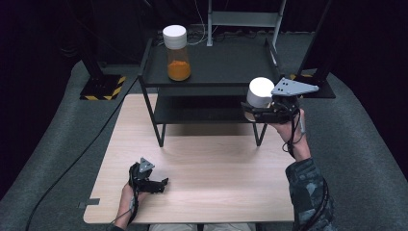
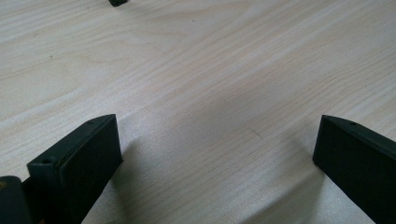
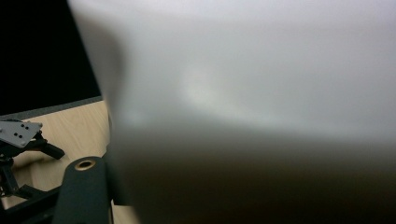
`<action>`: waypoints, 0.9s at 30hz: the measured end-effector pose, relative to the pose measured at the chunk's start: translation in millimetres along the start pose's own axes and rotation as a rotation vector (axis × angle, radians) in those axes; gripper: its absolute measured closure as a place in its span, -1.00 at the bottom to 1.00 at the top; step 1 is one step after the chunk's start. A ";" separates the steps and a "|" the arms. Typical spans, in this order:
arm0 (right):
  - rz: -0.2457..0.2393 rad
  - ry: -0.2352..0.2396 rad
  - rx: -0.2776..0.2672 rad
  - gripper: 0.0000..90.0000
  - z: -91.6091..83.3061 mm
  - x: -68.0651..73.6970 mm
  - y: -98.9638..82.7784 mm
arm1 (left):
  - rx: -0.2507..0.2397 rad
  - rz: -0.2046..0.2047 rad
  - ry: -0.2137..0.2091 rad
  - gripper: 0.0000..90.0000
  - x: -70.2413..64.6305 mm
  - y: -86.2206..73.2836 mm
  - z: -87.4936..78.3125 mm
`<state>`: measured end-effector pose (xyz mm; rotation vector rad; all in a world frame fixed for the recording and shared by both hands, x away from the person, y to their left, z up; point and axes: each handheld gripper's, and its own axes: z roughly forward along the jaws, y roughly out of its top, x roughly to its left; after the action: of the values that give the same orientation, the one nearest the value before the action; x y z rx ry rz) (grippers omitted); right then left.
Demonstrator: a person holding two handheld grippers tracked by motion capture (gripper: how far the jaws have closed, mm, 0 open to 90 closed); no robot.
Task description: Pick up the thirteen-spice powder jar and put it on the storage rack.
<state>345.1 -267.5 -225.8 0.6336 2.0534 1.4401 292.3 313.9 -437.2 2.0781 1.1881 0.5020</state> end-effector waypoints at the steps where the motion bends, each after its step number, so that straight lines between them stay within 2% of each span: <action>1: 0.000 0.000 -0.001 -0.33 -0.6 -0.3 0.8 | 0.000 0.000 0.000 -0.99 0.0 0.0 0.0; 27: -0.019 -0.001 0.000 -0.33 -7.0 -4.7 24.4 | 0.000 0.000 0.000 -0.99 0.0 0.0 0.0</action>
<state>345.6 -267.7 -200.0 0.6141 2.0533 1.4283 292.3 313.9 -437.2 2.0779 1.1880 0.5021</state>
